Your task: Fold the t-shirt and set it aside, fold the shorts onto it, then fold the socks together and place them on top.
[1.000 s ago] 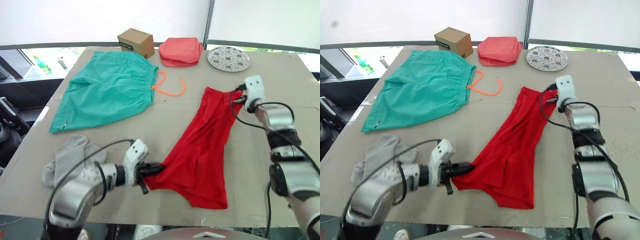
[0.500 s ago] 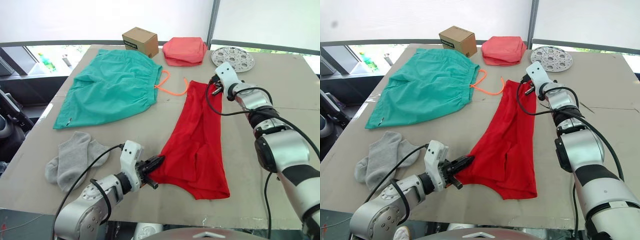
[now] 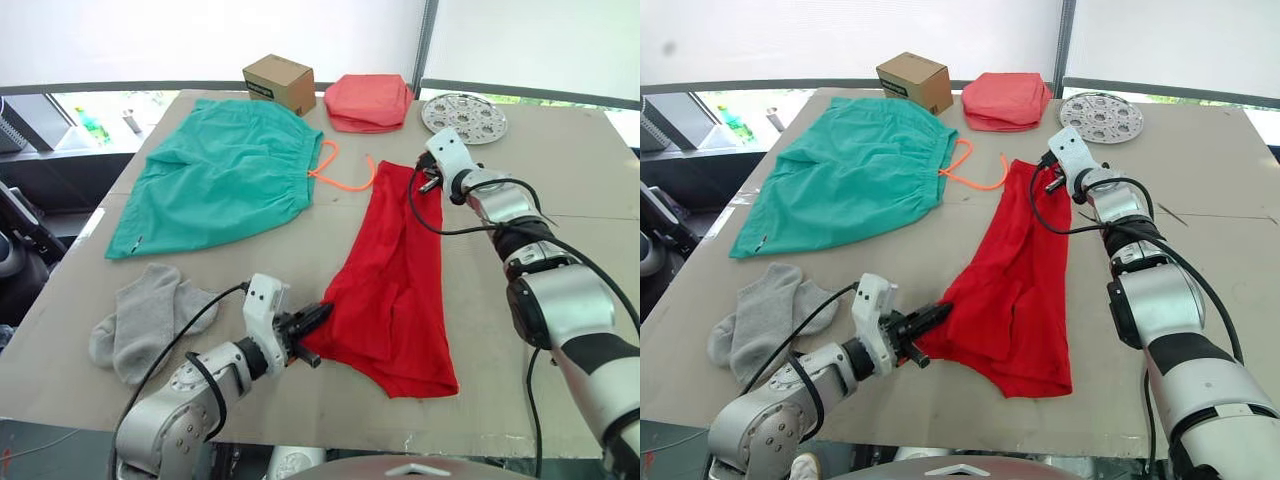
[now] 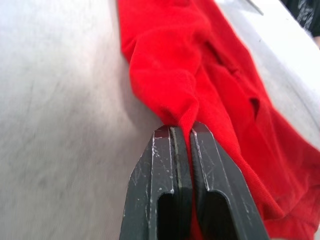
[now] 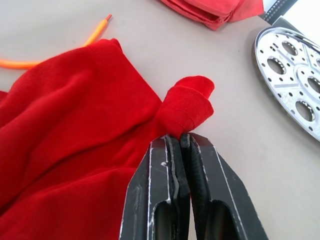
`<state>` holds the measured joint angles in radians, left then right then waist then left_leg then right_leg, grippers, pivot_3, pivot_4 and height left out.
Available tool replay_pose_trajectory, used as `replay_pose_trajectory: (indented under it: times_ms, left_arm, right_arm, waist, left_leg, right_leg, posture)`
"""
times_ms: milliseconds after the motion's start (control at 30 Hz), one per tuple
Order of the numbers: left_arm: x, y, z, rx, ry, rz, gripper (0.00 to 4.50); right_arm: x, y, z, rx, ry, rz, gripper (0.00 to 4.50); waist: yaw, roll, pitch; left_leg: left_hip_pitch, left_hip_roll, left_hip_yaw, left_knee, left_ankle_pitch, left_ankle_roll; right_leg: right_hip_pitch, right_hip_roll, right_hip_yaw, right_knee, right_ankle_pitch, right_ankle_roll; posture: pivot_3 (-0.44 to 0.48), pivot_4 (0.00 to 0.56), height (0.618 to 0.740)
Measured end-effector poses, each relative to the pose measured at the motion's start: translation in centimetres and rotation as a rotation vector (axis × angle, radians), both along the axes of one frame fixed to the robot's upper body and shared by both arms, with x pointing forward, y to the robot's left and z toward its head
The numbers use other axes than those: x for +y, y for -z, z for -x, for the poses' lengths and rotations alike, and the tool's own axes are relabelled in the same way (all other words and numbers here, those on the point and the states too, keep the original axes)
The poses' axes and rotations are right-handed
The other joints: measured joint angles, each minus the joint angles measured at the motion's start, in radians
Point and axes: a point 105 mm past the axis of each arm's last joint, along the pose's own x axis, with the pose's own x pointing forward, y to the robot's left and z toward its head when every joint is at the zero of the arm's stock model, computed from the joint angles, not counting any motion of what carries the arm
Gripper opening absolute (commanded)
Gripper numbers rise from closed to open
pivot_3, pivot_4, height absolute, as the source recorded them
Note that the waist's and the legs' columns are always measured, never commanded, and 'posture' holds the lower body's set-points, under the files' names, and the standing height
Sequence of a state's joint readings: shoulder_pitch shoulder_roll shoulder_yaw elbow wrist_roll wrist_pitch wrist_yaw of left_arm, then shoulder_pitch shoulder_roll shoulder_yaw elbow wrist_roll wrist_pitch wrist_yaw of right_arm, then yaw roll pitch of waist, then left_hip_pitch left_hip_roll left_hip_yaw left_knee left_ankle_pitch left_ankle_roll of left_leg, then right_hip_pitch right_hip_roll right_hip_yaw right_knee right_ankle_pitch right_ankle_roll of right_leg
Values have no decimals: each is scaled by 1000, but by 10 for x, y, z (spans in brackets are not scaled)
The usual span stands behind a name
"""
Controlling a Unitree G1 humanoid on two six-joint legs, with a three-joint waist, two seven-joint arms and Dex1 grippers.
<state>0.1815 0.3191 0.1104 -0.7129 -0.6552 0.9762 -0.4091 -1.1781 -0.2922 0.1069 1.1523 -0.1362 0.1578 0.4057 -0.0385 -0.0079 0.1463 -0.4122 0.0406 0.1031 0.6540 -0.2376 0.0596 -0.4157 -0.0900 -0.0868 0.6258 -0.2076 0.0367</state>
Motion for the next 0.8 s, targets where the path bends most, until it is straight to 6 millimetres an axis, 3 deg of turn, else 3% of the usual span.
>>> replay_pose_trajectory:
  times_ms: [167, 200, 233, 333, 433, 500, 633, 800]
  left_arm:
    - [-5, 4, 2, 21, 14, -6, 120]
    - [-5, 5, 2, 23, 19, -14, 44]
    - [-4, 6, 2, 27, 26, -28, 387]
    - [3, 9, 4, 33, 70, -71, 1568]
    - [9, 4, 7, 4, 118, -84, 3094]
    - [15, -1, 7, -26, 151, -107, 3105]
    - [29, -10, 0, -73, 234, -145, 3105]
    - [33, -31, -14, -144, 334, -128, 3105]
  right_arm:
    - [-3, -3, 0, -11, -6, -4, 0]
    - [-3, -3, 0, -7, -11, -4, 328]
    - [-3, -3, 1, 0, -22, -6, 707]
    - [-2, -1, 3, 28, -58, -33, 1903]
    - [-16, -1, 8, 11, -56, -21, 3467]
    - [-24, -3, 16, -6, -60, -39, 4466]
    - [-26, -11, 59, -51, -131, -79, 4466]
    - [-19, -19, 135, -49, -216, -140, 4466]
  waist:
    - [1, 0, 0]
    - [1, 0, 0]
    - [0, 0, 0]
    - [-1, 0, 0]
    - [4, 0, 0]
    - [8, 0, 0]
    - [23, 2, 1]
    - [30, 1, 0]
  left_leg:
    - [0, 0, 0, 0, 0, 0]
    - [0, 0, 0, 0, 0, 0]
    - [0, 0, 0, 0, 0, 0]
    - [0, 0, 0, 0, 0, 0]
    - [-1, 0, -1, 0, 0, 0]
    - [-2, 0, -2, -1, 0, 0]
    - [-2, 0, -2, -2, 0, -1]
    - [-3, 0, -3, -1, -5, -1]
  right_leg:
    - [0, 0, 0, 0, -1, -1]
    - [0, 0, 0, 0, -1, -1]
    - [0, 0, 0, 0, -1, -1]
    - [0, 0, -1, 0, -1, -1]
    - [-1, -1, -1, -1, -1, -1]
    - [-1, -1, -3, -1, -1, -1]
    - [-2, -1, -5, -1, -2, -2]
    - [-3, -3, -8, -1, -2, -2]
  posture:
    - [0, 150, 740]
    - [0, 150, 740]
    - [0, 150, 740]
    - [0, 150, 740]
    - [0, 150, 740]
    - [0, 150, 740]
    - [0, 150, 740]
    - [0, 150, 740]
